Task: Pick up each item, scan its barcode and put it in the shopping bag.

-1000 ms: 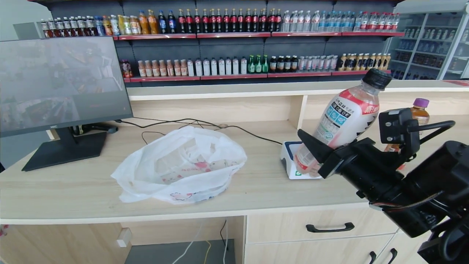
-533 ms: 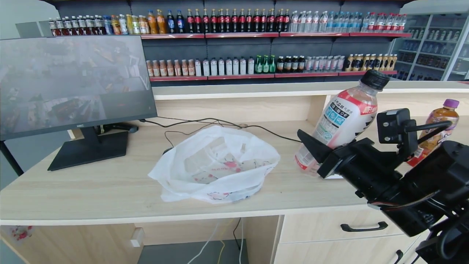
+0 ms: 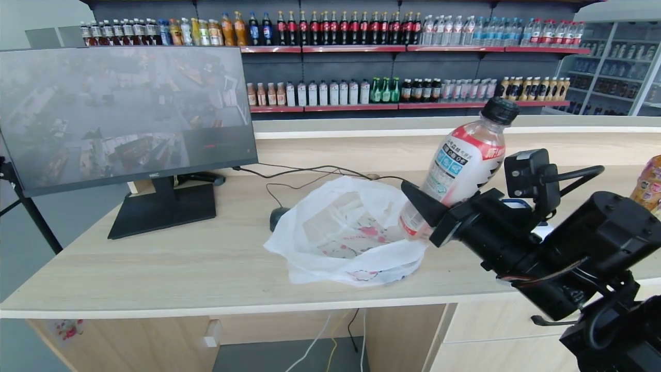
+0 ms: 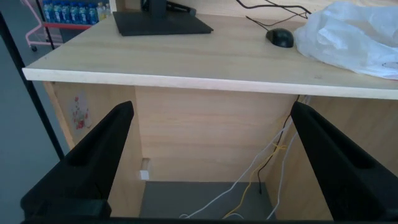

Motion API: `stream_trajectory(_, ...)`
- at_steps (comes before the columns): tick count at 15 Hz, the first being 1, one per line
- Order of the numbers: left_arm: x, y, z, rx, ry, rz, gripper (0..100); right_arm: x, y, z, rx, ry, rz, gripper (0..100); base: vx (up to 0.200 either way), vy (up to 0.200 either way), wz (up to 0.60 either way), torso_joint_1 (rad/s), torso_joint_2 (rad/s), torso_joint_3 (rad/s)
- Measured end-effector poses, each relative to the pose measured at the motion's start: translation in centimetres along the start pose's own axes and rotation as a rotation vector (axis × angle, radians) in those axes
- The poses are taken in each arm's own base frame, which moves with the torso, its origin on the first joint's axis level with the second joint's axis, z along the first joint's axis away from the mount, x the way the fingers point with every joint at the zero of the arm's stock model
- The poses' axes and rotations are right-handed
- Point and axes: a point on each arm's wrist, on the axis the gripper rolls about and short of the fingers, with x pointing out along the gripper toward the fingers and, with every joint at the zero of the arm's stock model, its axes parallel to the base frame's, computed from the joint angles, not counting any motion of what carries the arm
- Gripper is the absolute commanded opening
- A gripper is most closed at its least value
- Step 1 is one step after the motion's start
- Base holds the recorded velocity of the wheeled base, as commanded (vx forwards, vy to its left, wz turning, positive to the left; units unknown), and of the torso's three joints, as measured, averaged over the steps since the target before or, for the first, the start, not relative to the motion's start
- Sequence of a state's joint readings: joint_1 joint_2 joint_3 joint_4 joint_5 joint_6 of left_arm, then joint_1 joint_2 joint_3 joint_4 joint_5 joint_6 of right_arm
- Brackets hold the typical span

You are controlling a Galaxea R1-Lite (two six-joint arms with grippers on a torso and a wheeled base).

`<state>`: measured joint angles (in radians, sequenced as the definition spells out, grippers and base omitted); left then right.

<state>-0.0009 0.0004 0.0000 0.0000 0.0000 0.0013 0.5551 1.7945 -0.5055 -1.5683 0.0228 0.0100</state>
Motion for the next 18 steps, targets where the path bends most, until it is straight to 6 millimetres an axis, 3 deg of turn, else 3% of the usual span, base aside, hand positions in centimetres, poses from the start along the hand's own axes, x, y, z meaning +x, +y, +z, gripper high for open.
stream_trajectory(3,0.0,0.0,0.0,0.0,0.0,0.0,100,1.0,0.2,-0.1,-0.027,-0.02,0.089,0,0.0,0.0,0.0,0.0,0.0,0.0)
stream_trajectory(7,0.0,0.0,0.0,0.0,0.0,0.001,100,5.3,1.9,-0.3,-0.001,-0.103,0.157,0,0.0,0.0,0.0,0.0,0.0,0.0)
stream_trajectory(13,0.0,0.0,0.0,0.0,0.0,0.001,100,10.9,4.9,-2.0,0.054,0.032,0.228,0,0.0,0.0,0.0,0.0,0.0,0.0)
stream_trajectory(18,0.0,0.0,0.0,0.0,0.0,0.001,100,14.3,5.6,-4.2,0.081,0.071,0.193,0,0.0,0.0,0.0,0.0,0.0,0.0)
